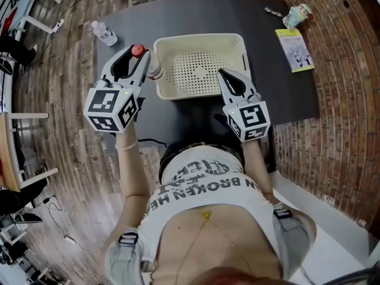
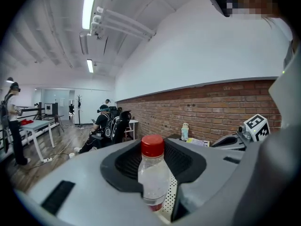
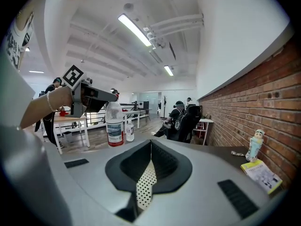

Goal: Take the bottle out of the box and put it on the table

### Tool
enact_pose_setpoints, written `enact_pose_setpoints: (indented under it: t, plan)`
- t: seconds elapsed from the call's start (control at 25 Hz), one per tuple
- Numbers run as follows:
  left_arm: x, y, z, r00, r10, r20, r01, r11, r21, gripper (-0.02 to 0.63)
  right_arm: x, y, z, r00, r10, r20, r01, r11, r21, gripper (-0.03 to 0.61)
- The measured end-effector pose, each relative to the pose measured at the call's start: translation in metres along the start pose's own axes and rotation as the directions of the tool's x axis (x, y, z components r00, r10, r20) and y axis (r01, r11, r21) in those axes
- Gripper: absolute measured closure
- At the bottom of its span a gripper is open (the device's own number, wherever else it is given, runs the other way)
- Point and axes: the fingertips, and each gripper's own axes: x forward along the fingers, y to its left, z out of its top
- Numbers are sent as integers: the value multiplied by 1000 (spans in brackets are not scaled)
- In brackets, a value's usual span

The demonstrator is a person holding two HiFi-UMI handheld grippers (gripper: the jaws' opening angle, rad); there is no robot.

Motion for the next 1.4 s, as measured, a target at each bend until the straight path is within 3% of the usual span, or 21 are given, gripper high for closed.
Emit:
enact_pose_setpoints:
  t: [0.52,1.4]
  plan:
    - [-47,63,-21,999,36,-6,-36,999,3,465,13,40,-4,998,-69,8,68,997,29,569]
    - [-54,84,-40,1000,10,-26,-10,1000,-10,465,29,63,-6,997,-79,-3,79,997,27,569]
